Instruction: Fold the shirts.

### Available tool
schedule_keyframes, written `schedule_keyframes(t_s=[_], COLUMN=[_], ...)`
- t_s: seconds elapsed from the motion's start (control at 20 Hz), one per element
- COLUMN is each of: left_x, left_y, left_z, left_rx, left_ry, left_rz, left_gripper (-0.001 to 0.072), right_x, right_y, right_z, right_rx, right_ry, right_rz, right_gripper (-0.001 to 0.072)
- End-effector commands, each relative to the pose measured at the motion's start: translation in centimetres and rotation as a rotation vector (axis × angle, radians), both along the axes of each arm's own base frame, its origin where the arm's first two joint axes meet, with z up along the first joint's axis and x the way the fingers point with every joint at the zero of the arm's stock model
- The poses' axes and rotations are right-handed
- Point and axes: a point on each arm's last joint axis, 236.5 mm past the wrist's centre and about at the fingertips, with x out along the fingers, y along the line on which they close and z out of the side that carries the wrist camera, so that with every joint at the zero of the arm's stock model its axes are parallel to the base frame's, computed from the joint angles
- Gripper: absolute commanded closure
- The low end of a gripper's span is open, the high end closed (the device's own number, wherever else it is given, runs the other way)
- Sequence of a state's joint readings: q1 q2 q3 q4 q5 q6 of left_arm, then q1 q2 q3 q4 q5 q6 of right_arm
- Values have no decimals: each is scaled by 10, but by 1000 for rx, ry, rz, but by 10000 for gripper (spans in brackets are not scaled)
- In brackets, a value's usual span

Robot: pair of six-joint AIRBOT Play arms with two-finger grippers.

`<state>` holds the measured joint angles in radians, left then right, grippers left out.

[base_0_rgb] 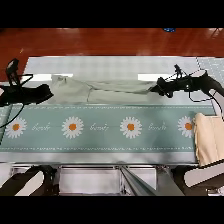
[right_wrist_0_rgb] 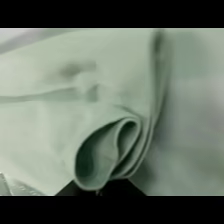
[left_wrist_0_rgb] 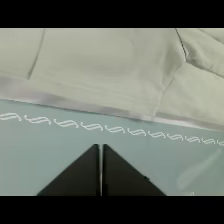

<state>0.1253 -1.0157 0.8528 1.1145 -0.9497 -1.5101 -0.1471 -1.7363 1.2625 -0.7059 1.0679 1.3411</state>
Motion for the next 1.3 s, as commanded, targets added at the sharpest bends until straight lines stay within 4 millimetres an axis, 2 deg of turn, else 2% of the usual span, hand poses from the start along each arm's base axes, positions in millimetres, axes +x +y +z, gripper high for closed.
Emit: schedule_keyframes(t_s=[0.0, 0.15, 0.3, 0.4, 0.55, 0.65, 0.8, 0.95, 1.1, 1.15, 1.25], left_x=[2, 7, 14, 14, 13, 4, -26, -67, -117, -124, -118], left_y=[-25, -81, -139, -195, -278, -328, -395, -441, -461, -464, -464], left_z=[0, 9, -6, -20, -39, -53, -69, -92, -116, -118, -110], left_rx=[-23, -114, -134, -180, -226, -238, -265, -265, -247, -246, -248], left_ry=[-23, -82, -67, -12, 52, 98, 195, 290, 390, 399, 360], left_rz=[-95, -231, -337, -439, -567, -651, -775, -858, -946, -959, -1004], left_gripper=[687, 691, 692, 692, 692, 692, 691, 692, 691, 691, 691], right_x=[-5, -41, -86, -121, -168, -186, -201, -209, -205, -204, -203], right_y=[-3, -36, -37, -33, -20, -12, -2, 6, 7, 7, 7], right_z=[48, 89, 141, 166, 189, 202, 218, 220, 223, 224, 225], right_rx=[-53, -285, -354, -363, -344, -322, -292, -263, -260, -259, -258], right_ry=[-93, -157, -283, -341, -379, -407, -445, -437, -462, -466, -470], right_rz=[93, 133, 118, 91, 86, 90, 101, 129, 123, 120, 118], right_gripper=[679, 679, 679, 679, 679, 679, 679, 679, 679, 679, 679])
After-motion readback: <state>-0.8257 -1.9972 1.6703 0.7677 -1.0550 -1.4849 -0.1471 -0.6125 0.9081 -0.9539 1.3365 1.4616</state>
